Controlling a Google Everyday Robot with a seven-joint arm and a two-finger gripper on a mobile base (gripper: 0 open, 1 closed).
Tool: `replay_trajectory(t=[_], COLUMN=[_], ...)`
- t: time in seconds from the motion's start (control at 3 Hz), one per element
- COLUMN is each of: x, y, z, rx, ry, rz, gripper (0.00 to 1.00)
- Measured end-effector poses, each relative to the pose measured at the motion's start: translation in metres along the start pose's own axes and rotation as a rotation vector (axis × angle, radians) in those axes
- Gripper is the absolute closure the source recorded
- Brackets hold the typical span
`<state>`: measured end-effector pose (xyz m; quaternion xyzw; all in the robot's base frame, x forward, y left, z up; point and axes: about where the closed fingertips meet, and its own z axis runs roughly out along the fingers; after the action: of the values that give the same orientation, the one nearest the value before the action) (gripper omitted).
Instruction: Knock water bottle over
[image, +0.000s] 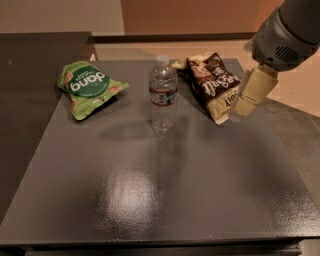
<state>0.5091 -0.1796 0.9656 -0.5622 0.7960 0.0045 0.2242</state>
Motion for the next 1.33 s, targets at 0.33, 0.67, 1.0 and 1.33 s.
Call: replay_trajectory(t=[0.33, 0.67, 1.0, 1.33], x=[-0.019, -0.047, -0.076, -0.101], y=[-0.007, 0.0, 0.008, 0.019], z=[0.018, 0.032, 0.044, 0.057], rx=[-0.018, -0.04, -0.062, -0.091], ry=[-0.079, -0.161, -0.237, -0.308], rz=[0.058, 0.078, 0.065, 0.035], gripper=[0.0, 0.0, 0.0, 0.0])
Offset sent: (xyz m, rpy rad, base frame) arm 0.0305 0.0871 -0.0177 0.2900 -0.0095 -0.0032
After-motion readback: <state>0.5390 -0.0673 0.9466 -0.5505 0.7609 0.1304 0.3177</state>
